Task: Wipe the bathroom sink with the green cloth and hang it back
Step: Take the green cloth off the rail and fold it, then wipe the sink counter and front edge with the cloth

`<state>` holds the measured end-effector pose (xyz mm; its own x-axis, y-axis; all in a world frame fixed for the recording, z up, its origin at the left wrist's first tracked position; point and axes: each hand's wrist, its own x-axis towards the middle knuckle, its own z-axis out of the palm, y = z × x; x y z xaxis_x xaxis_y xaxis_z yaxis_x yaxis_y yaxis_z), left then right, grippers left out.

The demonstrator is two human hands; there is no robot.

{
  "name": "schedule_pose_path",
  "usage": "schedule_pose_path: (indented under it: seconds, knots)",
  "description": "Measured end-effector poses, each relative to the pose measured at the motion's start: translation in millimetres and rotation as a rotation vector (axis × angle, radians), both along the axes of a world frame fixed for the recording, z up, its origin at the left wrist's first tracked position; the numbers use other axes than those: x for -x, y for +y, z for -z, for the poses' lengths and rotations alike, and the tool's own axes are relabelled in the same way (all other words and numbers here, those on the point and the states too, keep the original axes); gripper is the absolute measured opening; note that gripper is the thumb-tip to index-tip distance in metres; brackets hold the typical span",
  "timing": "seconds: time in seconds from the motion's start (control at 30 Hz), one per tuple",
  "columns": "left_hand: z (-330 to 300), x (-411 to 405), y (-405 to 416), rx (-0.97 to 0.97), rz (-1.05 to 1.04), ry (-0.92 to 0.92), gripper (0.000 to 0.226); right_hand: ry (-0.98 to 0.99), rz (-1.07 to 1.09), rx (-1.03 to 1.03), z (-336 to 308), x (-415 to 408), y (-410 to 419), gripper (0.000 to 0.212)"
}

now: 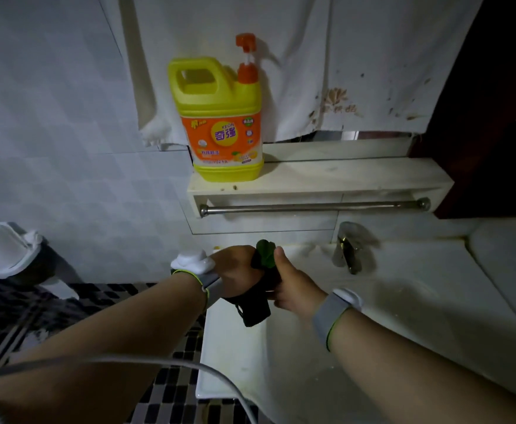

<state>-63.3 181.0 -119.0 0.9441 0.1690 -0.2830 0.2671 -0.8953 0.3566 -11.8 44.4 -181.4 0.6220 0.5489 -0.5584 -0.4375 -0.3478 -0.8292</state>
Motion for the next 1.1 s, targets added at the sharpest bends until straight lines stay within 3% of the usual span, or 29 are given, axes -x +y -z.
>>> schedule_pose_path:
  seconds: [0.2,0.37,0.47,0.6,0.8,0.87,1.0,1.1]
  knots:
    - [25,8,-1,0.036,0.041,0.087,0.03,0.249,0.218,-0.183,23,6,20,0.04]
    - [44,5,22,0.101,-0.001,0.182,0.031,0.283,0.35,-0.135,47,-9,30,0.017]
    - [65,12,36,0.058,-0.078,0.134,0.031,0.166,0.328,-0.008,67,-30,30,0.03]
    - [98,16,57,0.038,-0.173,0.101,0.028,-0.091,0.141,0.188,93,-59,43,0.045]
    - [136,27,72,0.05,-0.256,0.123,0.042,-0.522,-0.069,0.271,120,-82,55,0.062]
    - [151,24,79,0.086,-0.27,0.18,0.049,-0.608,-0.268,0.328,141,-90,67,0.065]
    - [184,21,88,0.125,-0.333,0.251,0.056,-0.743,-0.931,0.593,183,-86,84,0.054]
    - [201,21,91,0.143,-0.379,0.307,0.061,-0.877,-0.944,0.541,193,-64,82,0.054]
